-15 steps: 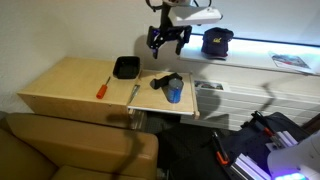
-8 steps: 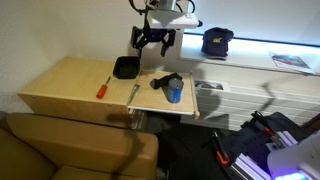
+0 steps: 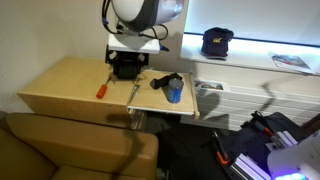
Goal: Place the screwdriver inside the black box
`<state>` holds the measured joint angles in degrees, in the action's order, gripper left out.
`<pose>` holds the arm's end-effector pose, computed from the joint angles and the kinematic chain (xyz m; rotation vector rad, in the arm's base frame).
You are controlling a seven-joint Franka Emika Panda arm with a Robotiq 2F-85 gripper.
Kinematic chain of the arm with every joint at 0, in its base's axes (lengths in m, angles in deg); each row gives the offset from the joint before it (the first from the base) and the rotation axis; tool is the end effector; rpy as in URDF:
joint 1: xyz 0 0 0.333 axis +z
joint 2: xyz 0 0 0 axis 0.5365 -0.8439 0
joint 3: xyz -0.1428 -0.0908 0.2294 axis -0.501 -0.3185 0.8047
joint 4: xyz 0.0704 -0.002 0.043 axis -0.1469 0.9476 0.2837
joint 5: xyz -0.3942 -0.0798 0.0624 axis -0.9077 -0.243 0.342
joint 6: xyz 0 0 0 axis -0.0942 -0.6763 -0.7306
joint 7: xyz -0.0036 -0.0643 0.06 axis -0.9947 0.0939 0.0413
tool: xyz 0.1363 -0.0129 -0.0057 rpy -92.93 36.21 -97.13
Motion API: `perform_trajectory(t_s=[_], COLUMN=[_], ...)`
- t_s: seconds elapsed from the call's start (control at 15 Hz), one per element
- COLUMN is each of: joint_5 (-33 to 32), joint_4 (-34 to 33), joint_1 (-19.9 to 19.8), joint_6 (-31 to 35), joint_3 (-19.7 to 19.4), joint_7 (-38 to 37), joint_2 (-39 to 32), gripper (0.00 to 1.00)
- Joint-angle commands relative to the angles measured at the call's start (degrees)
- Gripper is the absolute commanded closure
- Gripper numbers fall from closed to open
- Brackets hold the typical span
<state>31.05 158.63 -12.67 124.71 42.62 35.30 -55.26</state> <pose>0.4927 0.3343 0.2028 -2.9692 0.2398 -0.1646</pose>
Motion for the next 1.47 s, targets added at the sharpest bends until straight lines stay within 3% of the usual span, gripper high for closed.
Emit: perform_trajectory(t_s=[0.0,0.07,0.27,0.47,0.6,0.87,1.4], joint_5=[0.41,0.85,0.95,4.31,7.9,8.48,5.89], joint_4=[-14.75,-6.93,-9.11,-10.15,-13.85,-21.16,-38.17], joint_1=[5.93,4.82,6.1,4.49,4.81,8.34,14.48], joint_6=[-2.28,-0.28,-0.29,-0.74,1.62,4.81,1.99], joint_3=[-2.76,-2.79,-3.22,-1.82,-1.64,-4.99,-10.78], joint_7=[-5.94,-3.47,-3.96,-2.08,-3.21,-6.88,-8.16], joint_2=[-11.03,-5.23,-7.36,-9.92,-14.76,-22.3,-35.12], gripper=[0.0,0.0,0.0,0.0,0.0,0.0,0.0])
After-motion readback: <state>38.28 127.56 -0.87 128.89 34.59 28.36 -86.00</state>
